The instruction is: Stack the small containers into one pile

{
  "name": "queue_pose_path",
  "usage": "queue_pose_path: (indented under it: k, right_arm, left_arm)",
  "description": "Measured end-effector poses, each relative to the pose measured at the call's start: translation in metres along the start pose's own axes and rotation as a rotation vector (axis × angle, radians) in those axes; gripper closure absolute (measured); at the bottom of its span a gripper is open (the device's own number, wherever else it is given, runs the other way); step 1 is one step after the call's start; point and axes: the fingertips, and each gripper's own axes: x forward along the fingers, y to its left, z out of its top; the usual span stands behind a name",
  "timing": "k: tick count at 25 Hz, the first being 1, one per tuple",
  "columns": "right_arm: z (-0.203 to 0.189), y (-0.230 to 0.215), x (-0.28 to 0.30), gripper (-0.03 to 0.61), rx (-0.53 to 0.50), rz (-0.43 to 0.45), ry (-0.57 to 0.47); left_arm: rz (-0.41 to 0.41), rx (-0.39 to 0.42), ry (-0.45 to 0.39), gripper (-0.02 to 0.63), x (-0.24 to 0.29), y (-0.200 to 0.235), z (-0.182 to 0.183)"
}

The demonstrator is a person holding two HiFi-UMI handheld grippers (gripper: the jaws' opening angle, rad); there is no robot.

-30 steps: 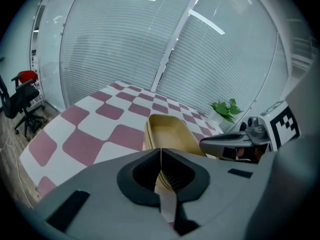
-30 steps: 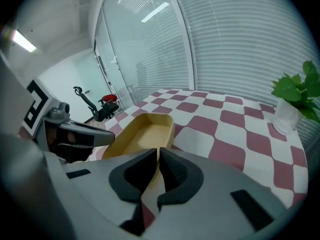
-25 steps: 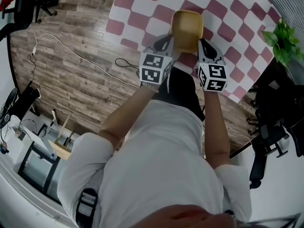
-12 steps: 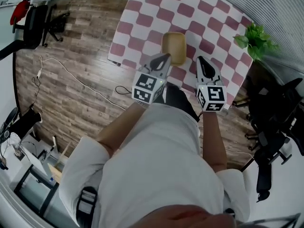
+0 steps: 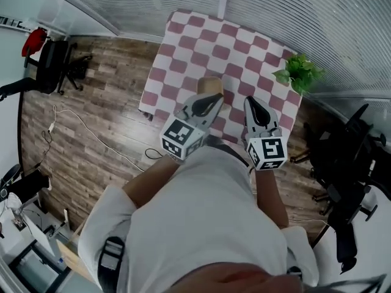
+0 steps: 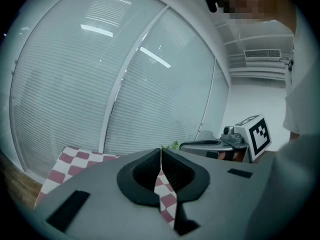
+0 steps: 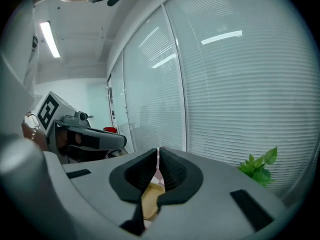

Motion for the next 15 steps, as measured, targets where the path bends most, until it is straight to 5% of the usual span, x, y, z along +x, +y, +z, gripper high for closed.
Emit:
queue_pose_path:
  k: [15]
  right_arm:
    - [0.084,0.015,-0.057,0.538,0.014,0.040,-0.141]
  left_arm:
    - [-0.116,0.086,-0.129,0.577,-0.014,-0.066,0.080]
